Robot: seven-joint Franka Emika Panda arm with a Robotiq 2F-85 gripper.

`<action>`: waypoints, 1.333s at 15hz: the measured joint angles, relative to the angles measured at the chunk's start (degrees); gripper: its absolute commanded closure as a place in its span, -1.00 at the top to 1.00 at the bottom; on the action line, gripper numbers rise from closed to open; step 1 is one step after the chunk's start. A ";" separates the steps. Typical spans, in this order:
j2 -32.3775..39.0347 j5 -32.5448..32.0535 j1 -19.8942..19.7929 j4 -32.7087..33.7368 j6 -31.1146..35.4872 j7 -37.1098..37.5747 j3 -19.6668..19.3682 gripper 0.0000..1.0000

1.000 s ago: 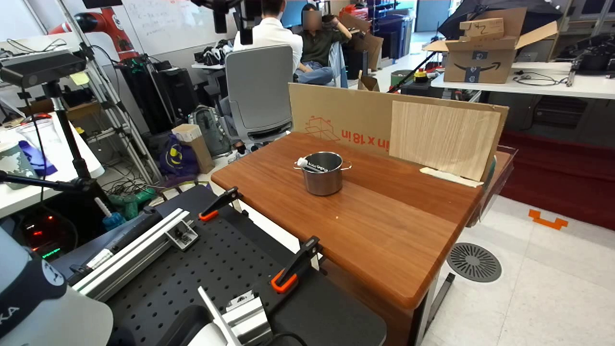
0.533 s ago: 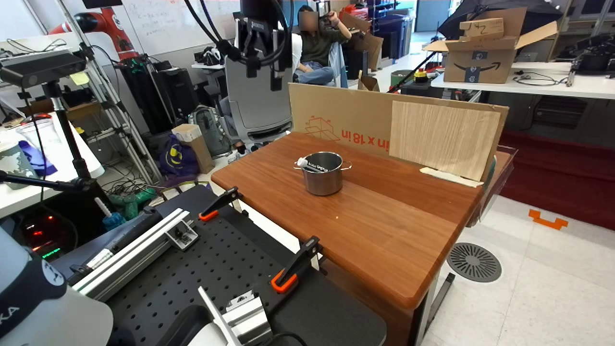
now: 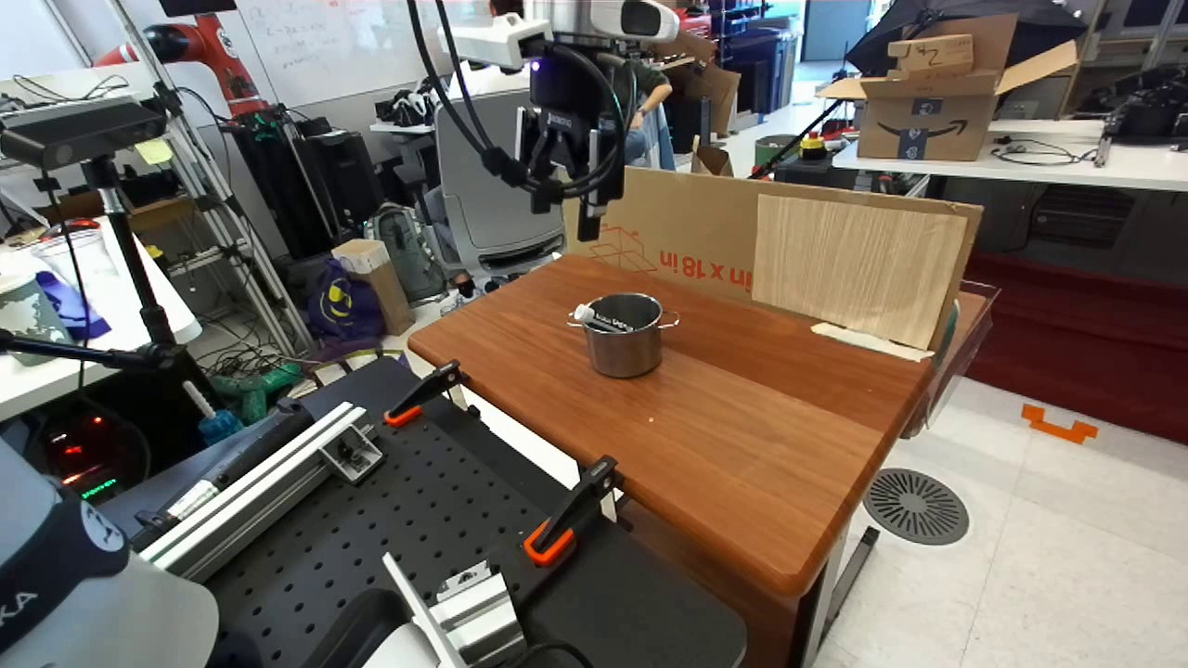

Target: Put the marker on the table

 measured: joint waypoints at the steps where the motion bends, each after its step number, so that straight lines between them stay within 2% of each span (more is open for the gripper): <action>1: 1.07 -0.76 -0.19 0.30 0.02 0.42 -0.26 1.00; 6: 5.93 -2.89 -0.35 1.04 0.10 1.88 -1.38 1.00; 20: 13.62 -3.07 -0.22 3.45 1.94 4.44 -1.64 1.00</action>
